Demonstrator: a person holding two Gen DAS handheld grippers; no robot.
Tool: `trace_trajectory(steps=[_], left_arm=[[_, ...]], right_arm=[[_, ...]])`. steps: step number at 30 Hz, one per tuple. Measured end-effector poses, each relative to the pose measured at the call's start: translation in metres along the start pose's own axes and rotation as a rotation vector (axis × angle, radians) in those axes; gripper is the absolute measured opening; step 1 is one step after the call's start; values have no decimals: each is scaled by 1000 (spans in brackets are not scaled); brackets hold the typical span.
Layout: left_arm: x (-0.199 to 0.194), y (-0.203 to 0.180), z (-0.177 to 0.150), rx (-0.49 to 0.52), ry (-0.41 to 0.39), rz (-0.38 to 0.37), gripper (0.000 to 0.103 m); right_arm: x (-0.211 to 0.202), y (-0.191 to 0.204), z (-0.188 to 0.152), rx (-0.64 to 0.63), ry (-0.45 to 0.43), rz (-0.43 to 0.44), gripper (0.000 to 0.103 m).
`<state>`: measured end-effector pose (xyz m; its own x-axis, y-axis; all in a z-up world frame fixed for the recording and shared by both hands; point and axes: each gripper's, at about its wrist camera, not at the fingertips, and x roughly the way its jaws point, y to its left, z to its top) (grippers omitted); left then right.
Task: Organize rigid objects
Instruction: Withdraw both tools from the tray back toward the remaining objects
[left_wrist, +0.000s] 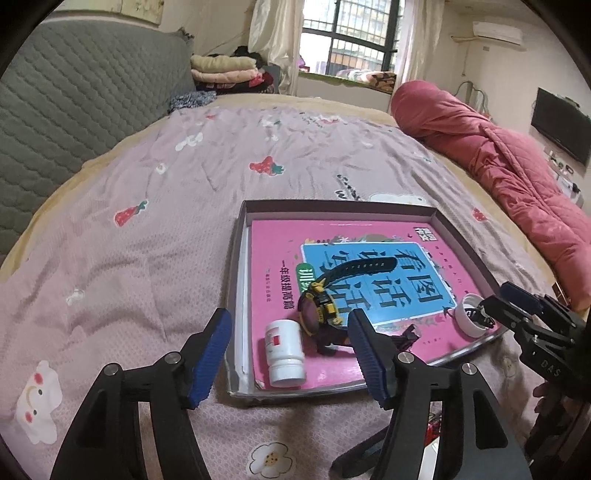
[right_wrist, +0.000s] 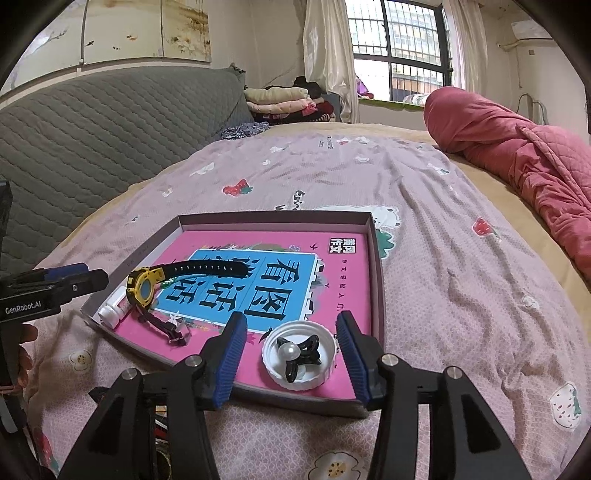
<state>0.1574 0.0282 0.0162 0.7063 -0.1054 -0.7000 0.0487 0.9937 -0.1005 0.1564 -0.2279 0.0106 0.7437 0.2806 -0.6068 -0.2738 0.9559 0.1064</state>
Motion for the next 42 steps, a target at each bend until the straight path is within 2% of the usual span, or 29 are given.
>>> trace_trajectory(steps=[6, 14, 17, 35, 42], left_arm=[[-6, -13, -6, 48, -15, -4, 67], [-14, -14, -13, 30, -26, -14, 67], [-20, -16, -16, 33, -39, -18, 73], [-40, -21, -30, 29, -43, -14, 73], [-50, -31, -38, 66, -38, -18, 73]], right_arm=[[-6, 2, 0, -2, -17, 0, 51], [-16, 11, 1, -17, -38, 6, 51], [-18, 12, 0, -22, -37, 2, 51], [-40, 16, -6, 20, -46, 0, 51], [-48, 25, -10, -1, -36, 12, 51]])
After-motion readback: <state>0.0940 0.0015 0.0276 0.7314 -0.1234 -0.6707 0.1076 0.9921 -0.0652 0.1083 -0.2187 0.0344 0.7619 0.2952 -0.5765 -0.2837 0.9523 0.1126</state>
